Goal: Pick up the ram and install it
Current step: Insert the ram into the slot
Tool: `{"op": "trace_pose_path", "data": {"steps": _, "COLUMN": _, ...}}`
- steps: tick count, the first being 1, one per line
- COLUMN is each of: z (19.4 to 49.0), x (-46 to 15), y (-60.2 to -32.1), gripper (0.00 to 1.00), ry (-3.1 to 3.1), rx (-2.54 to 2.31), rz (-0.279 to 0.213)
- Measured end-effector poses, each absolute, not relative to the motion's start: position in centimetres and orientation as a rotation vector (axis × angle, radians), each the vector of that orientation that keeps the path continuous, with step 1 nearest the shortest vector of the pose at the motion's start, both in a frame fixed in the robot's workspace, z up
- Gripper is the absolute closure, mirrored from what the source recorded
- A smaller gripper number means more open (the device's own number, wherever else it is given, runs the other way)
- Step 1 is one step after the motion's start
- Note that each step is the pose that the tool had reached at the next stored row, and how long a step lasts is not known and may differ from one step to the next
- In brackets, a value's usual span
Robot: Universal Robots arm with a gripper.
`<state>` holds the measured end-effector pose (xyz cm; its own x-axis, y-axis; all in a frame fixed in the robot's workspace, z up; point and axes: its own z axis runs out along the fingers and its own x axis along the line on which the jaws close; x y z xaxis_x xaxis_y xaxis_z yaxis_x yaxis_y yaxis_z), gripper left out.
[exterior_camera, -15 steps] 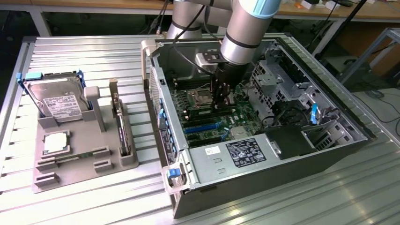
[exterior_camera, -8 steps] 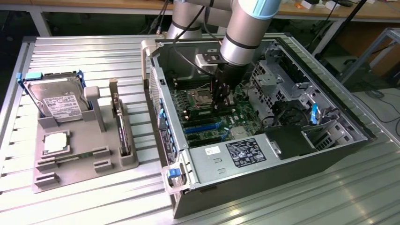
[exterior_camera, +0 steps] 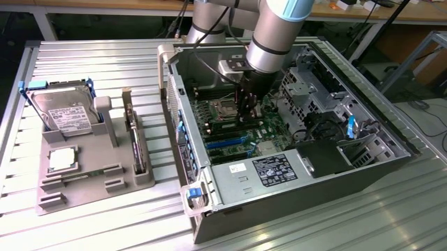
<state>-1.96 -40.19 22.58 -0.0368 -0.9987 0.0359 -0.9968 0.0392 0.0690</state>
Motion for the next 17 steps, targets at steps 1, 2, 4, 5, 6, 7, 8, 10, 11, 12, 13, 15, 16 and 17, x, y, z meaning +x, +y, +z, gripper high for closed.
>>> {"op": "trace_pose_path", "data": {"steps": 1, "z": 22.6, "x": -2.0, "y": -40.2, "gripper": 0.86, "ry": -2.215, "rx": 2.122, "rz": -0.038}}
{"op": "trace_pose_path", "data": {"steps": 2, "z": 22.6, "x": -2.0, "y": -40.2, "gripper": 0.86, "ry": -2.218, "rx": 2.119, "rz": -0.039}}
{"op": "trace_pose_path", "data": {"steps": 4, "z": 22.6, "x": -2.0, "y": -40.2, "gripper": 0.86, "ry": -2.226, "rx": 2.111, "rz": -0.039}}
{"op": "trace_pose_path", "data": {"steps": 5, "z": 22.5, "x": -2.0, "y": -40.2, "gripper": 0.86, "ry": -2.226, "rx": 2.111, "rz": -0.039}}
{"op": "trace_pose_path", "data": {"steps": 6, "z": 22.4, "x": -2.0, "y": -40.2, "gripper": 0.86, "ry": -2.226, "rx": 2.111, "rz": -0.039}}
{"op": "trace_pose_path", "data": {"steps": 7, "z": 22.4, "x": -2.0, "y": -40.2, "gripper": 0.86, "ry": -2.226, "rx": 2.111, "rz": -0.039}}
{"op": "trace_pose_path", "data": {"steps": 8, "z": 22.2, "x": -2.0, "y": -40.2, "gripper": 0.86, "ry": -2.226, "rx": 2.111, "rz": -0.039}}
{"op": "trace_pose_path", "data": {"steps": 10, "z": 22.2, "x": -2.0, "y": -40.2, "gripper": 0.86, "ry": -2.226, "rx": 2.111, "rz": -0.039}}
{"op": "trace_pose_path", "data": {"steps": 11, "z": 22.2, "x": -2.0, "y": -40.2, "gripper": 0.86, "ry": -2.226, "rx": 2.111, "rz": -0.039}}
{"op": "trace_pose_path", "data": {"steps": 12, "z": 22.2, "x": -2.0, "y": -40.2, "gripper": 0.86, "ry": -2.226, "rx": 2.111, "rz": -0.039}}
{"op": "trace_pose_path", "data": {"steps": 13, "z": 22.2, "x": -2.0, "y": -40.2, "gripper": 0.86, "ry": -2.226, "rx": 2.111, "rz": -0.039}}
{"op": "trace_pose_path", "data": {"steps": 15, "z": 22.2, "x": -2.0, "y": -40.2, "gripper": 0.78, "ry": -2.226, "rx": 2.111, "rz": -0.039}}
{"op": "trace_pose_path", "data": {"steps": 16, "z": 22.3, "x": -2.0, "y": -40.2, "gripper": 0.78, "ry": -2.226, "rx": 2.111, "rz": -0.039}}
{"op": "trace_pose_path", "data": {"steps": 17, "z": 23.2, "x": -2.0, "y": -40.2, "gripper": 0.78, "ry": -2.228, "rx": 2.109, "rz": -0.039}}
